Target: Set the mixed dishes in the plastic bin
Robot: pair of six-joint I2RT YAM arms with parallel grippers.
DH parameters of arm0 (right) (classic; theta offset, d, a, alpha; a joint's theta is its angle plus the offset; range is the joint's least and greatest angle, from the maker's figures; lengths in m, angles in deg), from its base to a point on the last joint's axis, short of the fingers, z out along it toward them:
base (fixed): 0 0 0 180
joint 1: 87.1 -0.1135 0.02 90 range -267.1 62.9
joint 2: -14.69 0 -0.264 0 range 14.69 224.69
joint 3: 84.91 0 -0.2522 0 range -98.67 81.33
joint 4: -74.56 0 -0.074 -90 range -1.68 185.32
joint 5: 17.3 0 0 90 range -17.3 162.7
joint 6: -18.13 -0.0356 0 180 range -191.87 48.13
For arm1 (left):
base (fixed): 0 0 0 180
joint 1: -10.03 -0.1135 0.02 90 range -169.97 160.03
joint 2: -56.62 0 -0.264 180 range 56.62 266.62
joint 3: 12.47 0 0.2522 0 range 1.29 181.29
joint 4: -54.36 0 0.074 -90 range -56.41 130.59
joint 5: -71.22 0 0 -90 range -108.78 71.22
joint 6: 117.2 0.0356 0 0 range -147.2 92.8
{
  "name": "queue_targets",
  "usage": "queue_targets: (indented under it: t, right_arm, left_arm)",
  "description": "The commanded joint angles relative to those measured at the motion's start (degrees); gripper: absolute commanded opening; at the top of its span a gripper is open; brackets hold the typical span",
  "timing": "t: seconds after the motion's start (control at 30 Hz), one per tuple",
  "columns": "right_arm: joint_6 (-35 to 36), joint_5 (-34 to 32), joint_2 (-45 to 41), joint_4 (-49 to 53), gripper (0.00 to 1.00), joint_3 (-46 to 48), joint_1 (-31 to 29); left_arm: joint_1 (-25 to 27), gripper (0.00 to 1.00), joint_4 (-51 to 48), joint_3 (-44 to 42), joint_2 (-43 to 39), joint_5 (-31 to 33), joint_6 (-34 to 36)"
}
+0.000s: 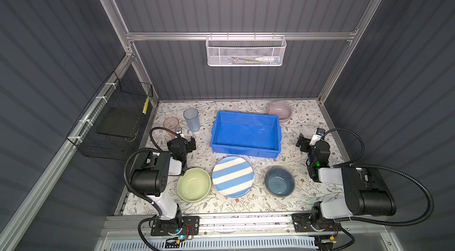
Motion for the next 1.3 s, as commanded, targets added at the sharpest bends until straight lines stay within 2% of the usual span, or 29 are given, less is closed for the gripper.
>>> queue_targets:
  t: [0.0,0.47,0.6,0.67,0.83,1.1,1.27]
  right_arm:
    - [0.6,-0.3,0.1,-1.3,0.99,-0.5,-0.2]
    - [0.7,-0.3,0.0,-1.4,0.99,-0.3,-0.2]
    - [-0.4,-3.1,-1.7,0.5,0.99,-0.6,-0.4]
    - [-0.1,-2.6,-2.1,1.7,0.99,-0.9,-0.5]
    - [0.1,-2.9,-1.8,0.3,0.99,-0.5,-0.7]
    - [0.2,-2.9,-1.9,1.1,0.99,-0.9,-0.7]
    - [0.3,-3.2,-1.9,1.5,0.99,-1.1,-0.9]
  left_arm:
    - [-0.1,1.0,1.4,-0.4,0.2,0.9,0.4]
    - [-0.1,1.0,1.8,-0.6,0.1,0.7,0.4]
    - [-0.1,1.0,0.8,-0.3,-0.6,2.2,-0.2]
    - [-0.1,1.0,-2.3,0.7,-2.1,3.5,-0.8]
    - [-0.1,1.0,-20.4,8.4,-6.8,2.5,-0.8]
    - [0.0,1.0,-32.5,12.8,-14.6,-2.3,-0.9]
    - [0.7,1.0,-35.2,12.5,-18.6,-3.6,-0.6]
